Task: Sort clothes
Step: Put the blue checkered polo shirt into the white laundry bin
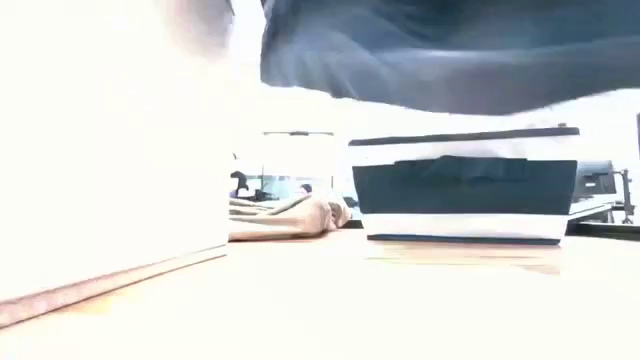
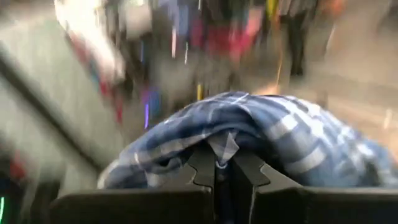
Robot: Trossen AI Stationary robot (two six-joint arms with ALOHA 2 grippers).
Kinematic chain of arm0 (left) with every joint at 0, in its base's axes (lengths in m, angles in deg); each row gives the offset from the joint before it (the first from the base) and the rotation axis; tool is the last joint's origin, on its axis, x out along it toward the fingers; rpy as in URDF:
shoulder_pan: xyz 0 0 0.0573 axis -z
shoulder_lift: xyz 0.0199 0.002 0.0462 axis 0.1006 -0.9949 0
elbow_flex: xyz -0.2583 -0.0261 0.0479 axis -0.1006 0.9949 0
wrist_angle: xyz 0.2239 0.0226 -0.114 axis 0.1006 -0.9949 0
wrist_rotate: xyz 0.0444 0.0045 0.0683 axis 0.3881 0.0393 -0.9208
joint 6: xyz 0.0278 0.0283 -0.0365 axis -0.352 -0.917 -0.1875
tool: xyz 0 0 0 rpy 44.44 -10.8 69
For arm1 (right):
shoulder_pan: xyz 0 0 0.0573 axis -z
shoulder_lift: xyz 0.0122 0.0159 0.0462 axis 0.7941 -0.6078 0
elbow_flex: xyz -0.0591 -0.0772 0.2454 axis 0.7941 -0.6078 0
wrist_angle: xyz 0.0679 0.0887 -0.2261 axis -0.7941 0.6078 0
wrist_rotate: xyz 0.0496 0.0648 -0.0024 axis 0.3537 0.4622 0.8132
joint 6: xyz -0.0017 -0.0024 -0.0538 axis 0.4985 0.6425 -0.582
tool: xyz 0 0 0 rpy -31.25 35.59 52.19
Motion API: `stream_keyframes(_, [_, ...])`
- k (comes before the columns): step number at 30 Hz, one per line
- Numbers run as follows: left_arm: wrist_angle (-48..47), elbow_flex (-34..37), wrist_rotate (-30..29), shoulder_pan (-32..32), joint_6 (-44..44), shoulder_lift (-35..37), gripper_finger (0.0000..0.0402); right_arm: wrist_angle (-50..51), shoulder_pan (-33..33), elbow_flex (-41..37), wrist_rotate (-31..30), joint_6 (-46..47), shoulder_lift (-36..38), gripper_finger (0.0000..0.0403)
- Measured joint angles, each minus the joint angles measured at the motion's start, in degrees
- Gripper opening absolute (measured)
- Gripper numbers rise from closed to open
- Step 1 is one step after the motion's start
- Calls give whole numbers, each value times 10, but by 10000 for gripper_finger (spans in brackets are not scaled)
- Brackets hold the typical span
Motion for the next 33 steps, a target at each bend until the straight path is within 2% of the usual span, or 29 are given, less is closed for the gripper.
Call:
stream_keyframes(2, [-3, 0, 0, 0, 0, 0, 0, -121, 22, 32, -10, -140, -12, 8])
stream_keyframes(3, [-3, 0, 0, 0, 0, 0, 0, -196, 37, 42, 13, -208, -21, 8])
stream_keyframes(4, [-2, 0, 0, 0, 0, 0, 0, -265, 54, 50, 53, -260, -34, 7])
stream_keyframes(6, [-2, 0, 0, 0, 0, 0, 0, -383, 90, 67, 170, -315, -69, 7])
stream_keyframes(9, [1, 0, 0, 0, 0, 0, 0, -502, 137, 121, 337, -292, -137, 7])
stream_keyframes(12, [1, 0, 0, 0, 0, 0, 0, -584, 163, 210, 481, -247, -224, 7])
stream_keyframes(16, [1, 0, 0, 0, 0, 0, 0, -605, 169, 364, 603, -217, -367, 7])
stream_keyframes(17, [1, 0, 0, 0, 0, 0, 0, -633, 169, 361, 623, -211, -386, 7])
stream_keyframes(20, [0, 0, 0, 0, 0, 0, 0, -806, 169, 285, 630, -162, -403, 7])
stream_keyframes(23, [0, 0, 0, 0, 0, -3, 0, -839, 170, 257, 636, -106, -420, 7])
stream_keyframes(26, [-1, 0, 0, 0, 0, -3, 0, -750, 164, 250, 622, -73, -451, 7])
stream_keyframes(30, [-2, 0, -1, 0, 0, -3, 0, -553, 161, 246, 526, -58, -488, 7])
stream_keyframes(33, [-3, 0, -1, 0, 0, -3, 0, -492, 176, 247, 474, -16, -498, 7])
